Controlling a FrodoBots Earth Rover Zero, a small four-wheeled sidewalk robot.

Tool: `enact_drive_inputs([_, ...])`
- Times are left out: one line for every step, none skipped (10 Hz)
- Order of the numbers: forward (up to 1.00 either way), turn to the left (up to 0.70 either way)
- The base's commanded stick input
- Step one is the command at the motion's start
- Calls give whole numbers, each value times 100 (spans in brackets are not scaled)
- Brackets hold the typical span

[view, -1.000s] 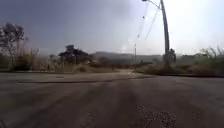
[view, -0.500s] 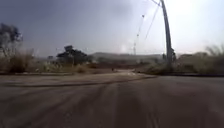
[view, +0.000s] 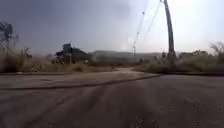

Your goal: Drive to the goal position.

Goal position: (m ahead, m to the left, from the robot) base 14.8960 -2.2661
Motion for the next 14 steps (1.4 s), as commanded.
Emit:
enact_drive_inputs([85, 0])
enact_drive_inputs([85, 0])
enact_drive_inputs([85, 0])
enact_drive_inputs([85, 0])
enact_drive_inputs([85, 0])
enact_drive_inputs([85, 0])
enact_drive_inputs([85, 0])
enact_drive_inputs([85, 0])
enact_drive_inputs([85, 0])
enact_drive_inputs([85, 0])
enact_drive_inputs([85, 0])
enact_drive_inputs([85, 0])
enact_drive_inputs([85, 0])
enact_drive_inputs([85, 0])
